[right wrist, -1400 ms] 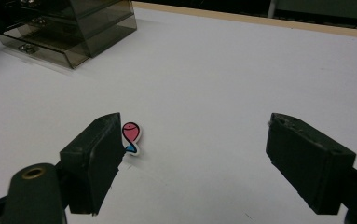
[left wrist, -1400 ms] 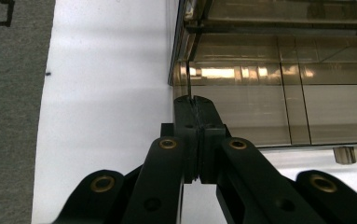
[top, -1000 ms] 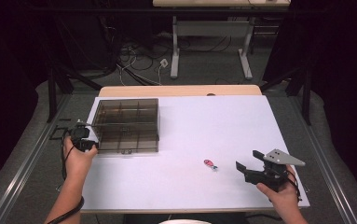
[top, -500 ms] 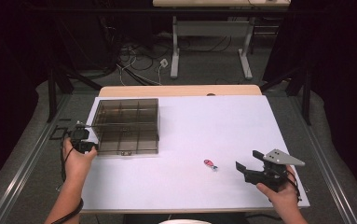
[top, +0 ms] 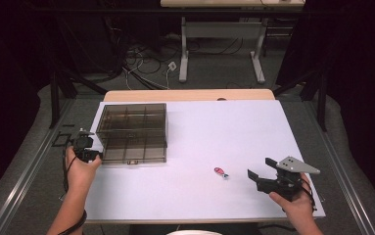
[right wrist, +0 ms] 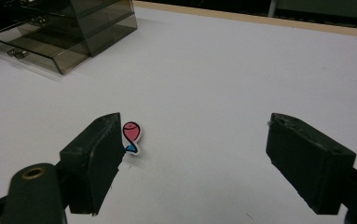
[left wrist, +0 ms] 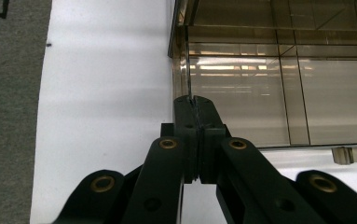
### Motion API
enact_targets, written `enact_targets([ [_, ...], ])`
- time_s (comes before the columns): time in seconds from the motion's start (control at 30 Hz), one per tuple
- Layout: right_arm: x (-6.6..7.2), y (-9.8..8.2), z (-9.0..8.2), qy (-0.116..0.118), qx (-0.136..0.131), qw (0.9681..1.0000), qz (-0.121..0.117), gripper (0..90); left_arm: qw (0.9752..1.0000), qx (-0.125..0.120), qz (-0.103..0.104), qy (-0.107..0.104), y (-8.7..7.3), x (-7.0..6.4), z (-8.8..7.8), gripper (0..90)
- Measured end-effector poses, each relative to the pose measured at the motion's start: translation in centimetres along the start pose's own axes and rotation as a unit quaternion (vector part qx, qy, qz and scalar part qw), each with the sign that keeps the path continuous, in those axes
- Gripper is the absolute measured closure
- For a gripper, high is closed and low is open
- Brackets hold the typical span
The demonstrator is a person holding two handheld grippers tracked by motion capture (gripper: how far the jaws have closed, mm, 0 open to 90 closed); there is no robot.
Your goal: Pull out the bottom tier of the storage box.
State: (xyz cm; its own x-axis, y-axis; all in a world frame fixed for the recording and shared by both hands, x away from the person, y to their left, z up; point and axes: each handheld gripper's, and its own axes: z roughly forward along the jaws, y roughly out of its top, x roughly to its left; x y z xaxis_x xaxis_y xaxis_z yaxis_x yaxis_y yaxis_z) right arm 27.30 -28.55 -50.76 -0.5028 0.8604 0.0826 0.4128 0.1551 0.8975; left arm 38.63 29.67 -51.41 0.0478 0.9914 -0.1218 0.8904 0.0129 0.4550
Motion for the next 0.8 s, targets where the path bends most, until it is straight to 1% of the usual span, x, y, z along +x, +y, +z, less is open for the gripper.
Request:
enact_targets([
  [0.23,0.01,-0.02,0.03,-0.001,-0.003,1.0000,0.001,18.3,1.0000,0.003,0.001,-0.001,-0.29,0.01,-0.20,90.0],
  [0.27,0.00,0.00,-0.01,0.000,0.001,1.0000,0.000,18.3,1.0000,-0.001,0.001,-0.001,-0.34,0.01,-0.16,90.0],
  [0.3,0.01,-0.02,0.03,-0.001,-0.003,1.0000,0.001,18.3,1.0000,0.004,0.003,-0.002,-0.35,0.03,-0.26,90.0],
  [0.5,0.03,0.01,0.00,0.000,0.000,1.0000,0.000,18.3,1.0000,-0.001,0.001,-0.003,-0.66,0.03,-0.34,90.0],
  [0.6,0.05,-0.02,0.05,0.000,-0.002,1.0000,0.001,18.3,1.0000,0.003,0.006,-0.003,-0.77,0.08,-0.44,90.0],
  [0.63,0.05,-0.02,0.05,0.000,-0.002,1.0000,0.001,18.3,1.0000,0.001,0.003,-0.002,-0.84,0.06,-0.43,90.0],
  [0.8,0.08,-0.02,0.05,0.000,-0.002,1.0000,0.002,18.3,1.0000,0.001,0.005,-0.003,-0.96,0.09,-0.42,90.0],
])
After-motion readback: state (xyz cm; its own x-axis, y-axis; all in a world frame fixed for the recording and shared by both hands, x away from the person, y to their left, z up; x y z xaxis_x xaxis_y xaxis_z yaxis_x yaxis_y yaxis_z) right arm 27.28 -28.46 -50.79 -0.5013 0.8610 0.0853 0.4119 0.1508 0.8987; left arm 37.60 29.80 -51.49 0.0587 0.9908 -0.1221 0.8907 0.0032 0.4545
